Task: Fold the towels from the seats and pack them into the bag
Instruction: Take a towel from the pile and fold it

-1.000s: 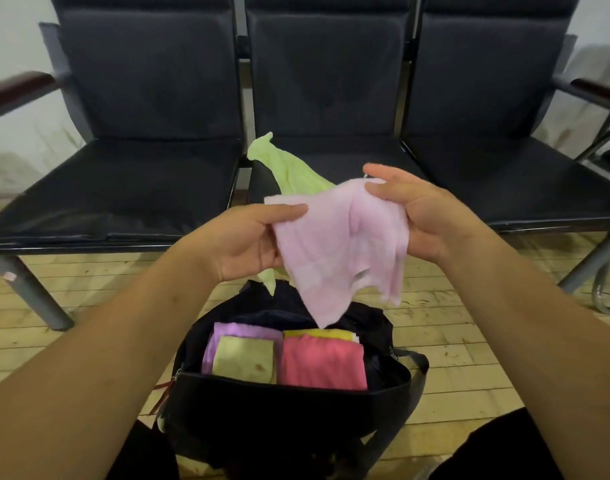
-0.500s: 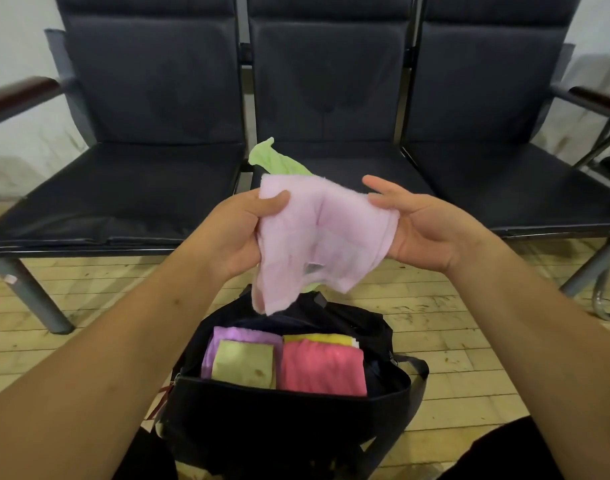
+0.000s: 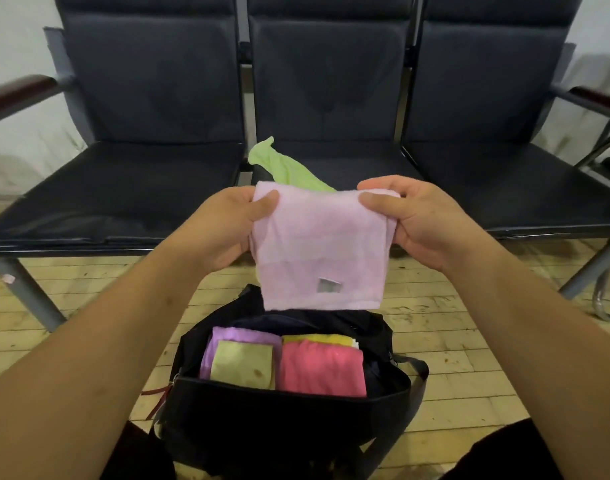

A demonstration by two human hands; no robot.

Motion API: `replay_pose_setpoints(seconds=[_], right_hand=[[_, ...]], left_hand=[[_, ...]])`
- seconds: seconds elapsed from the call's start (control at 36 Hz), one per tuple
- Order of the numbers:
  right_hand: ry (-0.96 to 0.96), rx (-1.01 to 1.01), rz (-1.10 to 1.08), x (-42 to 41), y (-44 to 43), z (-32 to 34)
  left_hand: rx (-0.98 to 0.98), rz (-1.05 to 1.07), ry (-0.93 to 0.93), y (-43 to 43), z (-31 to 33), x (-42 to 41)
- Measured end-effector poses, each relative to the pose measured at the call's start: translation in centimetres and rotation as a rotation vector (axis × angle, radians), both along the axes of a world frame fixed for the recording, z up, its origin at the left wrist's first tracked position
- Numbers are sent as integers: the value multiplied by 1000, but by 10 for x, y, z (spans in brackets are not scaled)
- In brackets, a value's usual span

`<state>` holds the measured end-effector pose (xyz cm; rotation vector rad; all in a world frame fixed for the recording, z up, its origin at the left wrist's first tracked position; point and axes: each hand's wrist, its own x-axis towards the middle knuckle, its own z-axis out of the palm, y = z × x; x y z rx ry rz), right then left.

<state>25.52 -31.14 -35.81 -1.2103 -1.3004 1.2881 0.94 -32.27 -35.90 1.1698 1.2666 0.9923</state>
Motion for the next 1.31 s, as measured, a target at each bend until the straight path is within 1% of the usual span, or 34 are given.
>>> replay_pose_setpoints(seconds=[0.08,0.14,0.19,0.25,0.31,0.42,0.47,0.53,0.61,0.67,0.81,0.86,0.92,0.94,1.03,1.14,1.22,1.31], right_hand=[[-121,50,0,4,0,-2],[-138,60,24,8,0,1],[-130,50,75,12,-1,4],[-147,39,100,14,-2,6],[-210,48,73,15,-2,8],[-374,88,11,10,-5,8],[-470,141,-11,5,-5,7],[-529,185,-50,1,-3,6],[-583,239,-131,-2,1,6],[-612,265,-166,-1,2,6],[-679,311,-169,0,3,6],[-625,333,-171,0,2,5],[-499,301,-133,-1,0,5],[-397,251,-101,-1,0,5],[-11,56,-5,-1,-2,8],[319,-100,81,-4,-4,6],[441,-179,200,-4,-5,-4],[439,-344,367,-9,-9,-28]], left_hand=[[16,26,67,1,-1,-3],[40,49,79,2,-1,-5],[87,-3,100,3,-1,-7],[189,-79,220,1,1,-10],[307,-77,383,1,1,-12],[516,67,710,6,-7,-12],[603,188,781,7,-10,-9],[680,261,786,7,-11,-6],[736,253,761,7,-10,-3],[743,236,777,9,-11,-2],[734,188,659,8,-11,2],[730,148,610,5,-10,3],[674,134,537,2,-7,4],[646,138,494,1,-6,3],[594,138,382,0,-3,2],[523,182,249,-1,-5,5],[439,228,134,0,-8,9],[368,243,72,3,-15,10]])
